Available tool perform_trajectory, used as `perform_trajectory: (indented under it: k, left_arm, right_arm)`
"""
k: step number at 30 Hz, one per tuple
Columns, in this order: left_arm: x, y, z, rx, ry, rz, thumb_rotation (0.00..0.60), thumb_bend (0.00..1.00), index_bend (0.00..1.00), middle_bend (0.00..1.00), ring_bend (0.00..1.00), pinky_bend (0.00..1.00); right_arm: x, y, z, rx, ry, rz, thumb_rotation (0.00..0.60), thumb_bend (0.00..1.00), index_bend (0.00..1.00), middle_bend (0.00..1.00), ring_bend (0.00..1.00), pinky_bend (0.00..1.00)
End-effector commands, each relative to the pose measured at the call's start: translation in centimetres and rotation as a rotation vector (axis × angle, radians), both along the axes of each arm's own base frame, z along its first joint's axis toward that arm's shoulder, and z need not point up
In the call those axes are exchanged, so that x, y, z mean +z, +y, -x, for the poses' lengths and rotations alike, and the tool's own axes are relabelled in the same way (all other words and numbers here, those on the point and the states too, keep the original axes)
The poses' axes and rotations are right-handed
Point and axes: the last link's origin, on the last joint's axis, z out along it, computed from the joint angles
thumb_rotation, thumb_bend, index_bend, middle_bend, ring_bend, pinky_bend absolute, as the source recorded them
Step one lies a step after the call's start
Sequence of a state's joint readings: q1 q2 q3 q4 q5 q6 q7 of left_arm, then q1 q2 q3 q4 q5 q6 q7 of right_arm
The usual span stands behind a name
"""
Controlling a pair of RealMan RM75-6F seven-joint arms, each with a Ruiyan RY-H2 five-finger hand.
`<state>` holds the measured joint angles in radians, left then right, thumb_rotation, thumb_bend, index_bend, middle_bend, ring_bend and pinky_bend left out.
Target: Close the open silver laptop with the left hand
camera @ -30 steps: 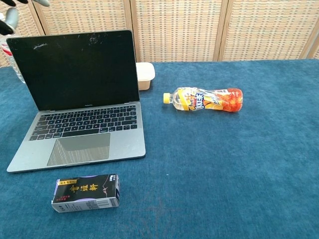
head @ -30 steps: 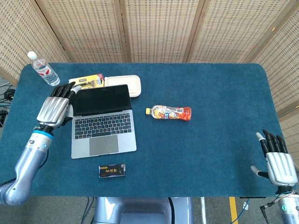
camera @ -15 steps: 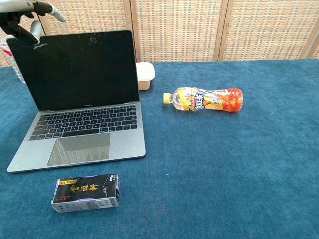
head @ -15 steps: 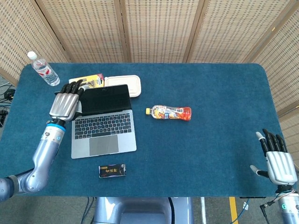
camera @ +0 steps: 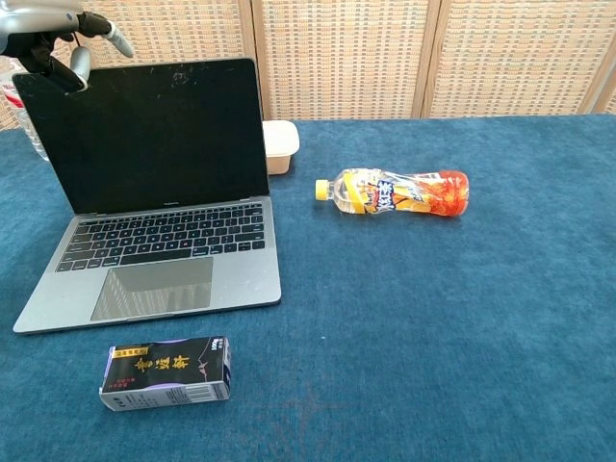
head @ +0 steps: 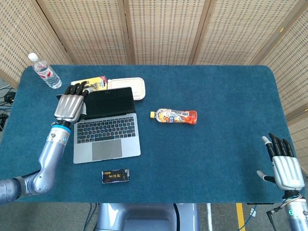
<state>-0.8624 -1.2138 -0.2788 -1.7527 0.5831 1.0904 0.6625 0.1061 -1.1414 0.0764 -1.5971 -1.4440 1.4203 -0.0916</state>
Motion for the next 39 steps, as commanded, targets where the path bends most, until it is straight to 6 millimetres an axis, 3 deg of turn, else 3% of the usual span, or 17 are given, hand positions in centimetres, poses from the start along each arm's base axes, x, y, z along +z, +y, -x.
perform_trajectory:
  k: [1,19,39]
  left_arm:
    - [0.0,0.1,-0.1,-0.002,-0.001,-0.009,0.6,0.89,0.17,0.01,0.0,0.05]
    - [-0.1,0.9,1.1,0.037,0.021,-0.006,0.6,0.89,0.2,0.02,0.01,0.05]
    - [-0.1,0.4,0.8,0.015,0.01,0.024,0.6,0.91,0.36,0.19,0.15,0.12]
  right_arm:
    - [0.0,0.0,0.0,0.001,0.0,0.001,0.6,0.0,0.0,0.0,0.0,0.0]
    - [0.0,0.0,-0.1,0.003,0.002,0.002,0.6,0.0,0.0,0.0,0.0,0.0]
    - [0.1,0.0,-0.1,0.006,-0.007,0.004,0.6,0.0,0.0,0.0,0.0,0.0]
